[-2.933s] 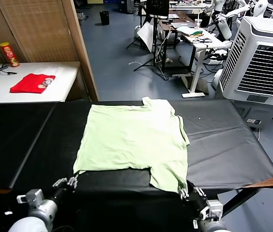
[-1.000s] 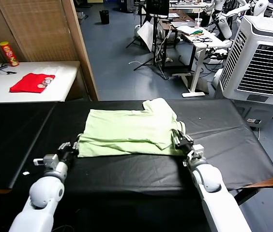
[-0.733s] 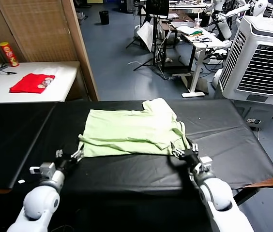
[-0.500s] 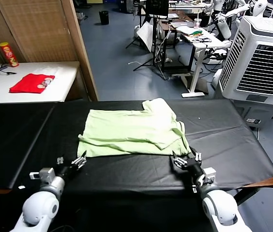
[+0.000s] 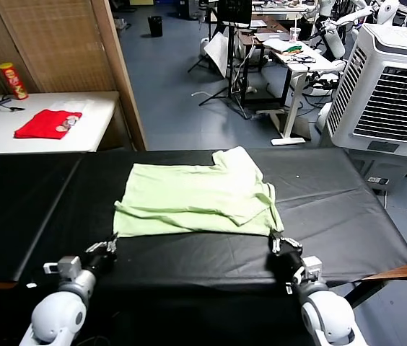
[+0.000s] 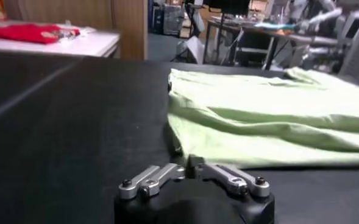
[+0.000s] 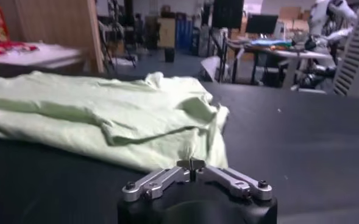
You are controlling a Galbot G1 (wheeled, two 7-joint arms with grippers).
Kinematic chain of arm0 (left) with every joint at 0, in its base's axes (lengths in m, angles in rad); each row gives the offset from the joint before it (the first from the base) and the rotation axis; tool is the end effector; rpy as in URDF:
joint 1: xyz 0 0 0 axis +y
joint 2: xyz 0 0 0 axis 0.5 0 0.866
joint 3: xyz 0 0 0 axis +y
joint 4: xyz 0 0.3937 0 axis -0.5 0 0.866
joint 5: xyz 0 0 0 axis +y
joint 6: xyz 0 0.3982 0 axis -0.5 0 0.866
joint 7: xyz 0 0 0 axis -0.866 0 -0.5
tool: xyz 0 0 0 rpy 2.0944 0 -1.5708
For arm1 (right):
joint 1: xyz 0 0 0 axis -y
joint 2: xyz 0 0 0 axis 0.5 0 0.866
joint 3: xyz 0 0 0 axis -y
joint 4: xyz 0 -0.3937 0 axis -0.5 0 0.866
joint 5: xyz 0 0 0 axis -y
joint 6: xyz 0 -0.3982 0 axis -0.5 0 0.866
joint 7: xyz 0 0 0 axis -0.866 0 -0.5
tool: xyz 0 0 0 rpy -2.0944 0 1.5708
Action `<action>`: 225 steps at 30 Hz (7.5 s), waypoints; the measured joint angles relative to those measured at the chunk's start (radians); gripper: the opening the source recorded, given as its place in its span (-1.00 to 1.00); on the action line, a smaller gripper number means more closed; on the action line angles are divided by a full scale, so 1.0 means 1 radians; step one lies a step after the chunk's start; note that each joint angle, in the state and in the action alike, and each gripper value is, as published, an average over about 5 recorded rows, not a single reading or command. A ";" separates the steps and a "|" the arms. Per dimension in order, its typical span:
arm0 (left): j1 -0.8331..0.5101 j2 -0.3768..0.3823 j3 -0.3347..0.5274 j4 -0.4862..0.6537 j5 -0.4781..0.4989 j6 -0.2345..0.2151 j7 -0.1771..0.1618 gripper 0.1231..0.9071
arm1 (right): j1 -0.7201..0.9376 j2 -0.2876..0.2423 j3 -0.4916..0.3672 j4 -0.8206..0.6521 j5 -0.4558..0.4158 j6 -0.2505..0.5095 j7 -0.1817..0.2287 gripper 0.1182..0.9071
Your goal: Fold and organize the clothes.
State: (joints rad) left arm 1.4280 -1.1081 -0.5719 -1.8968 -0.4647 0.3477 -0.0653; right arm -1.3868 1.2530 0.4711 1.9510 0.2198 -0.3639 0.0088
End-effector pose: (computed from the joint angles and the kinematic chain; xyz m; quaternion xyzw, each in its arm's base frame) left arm 0.2643 0.1351 -0.3536 -0.0194 -0.9784 -0.0088 0.2057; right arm 0.2683 -0.0584 -0.3490 0.0702 -0.9814 0.0448 0.1732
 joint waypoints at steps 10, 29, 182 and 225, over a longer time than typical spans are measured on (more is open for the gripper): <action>0.125 0.045 -0.044 -0.117 0.031 0.012 -0.010 -0.99 | -0.099 -0.038 0.042 0.091 0.070 -0.071 0.017 -0.99; 0.416 0.022 -0.132 -0.346 0.024 0.083 -0.034 -0.59 | -0.341 -0.029 0.101 0.292 0.077 -0.102 0.005 0.01; -0.094 -0.018 -0.033 -0.010 -0.237 0.234 -0.082 0.15 | 0.365 -0.060 -0.145 -0.245 0.126 -0.178 0.052 0.25; 0.046 -0.105 -0.080 -0.078 -0.203 0.125 -0.053 0.25 | 0.160 -0.053 -0.062 -0.022 0.088 -0.040 0.081 0.72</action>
State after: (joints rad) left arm 1.4741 -1.2133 -0.6522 -1.9744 -0.6679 0.4722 -0.1187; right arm -1.2266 1.2003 0.4090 1.9289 0.3080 -0.4044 0.0902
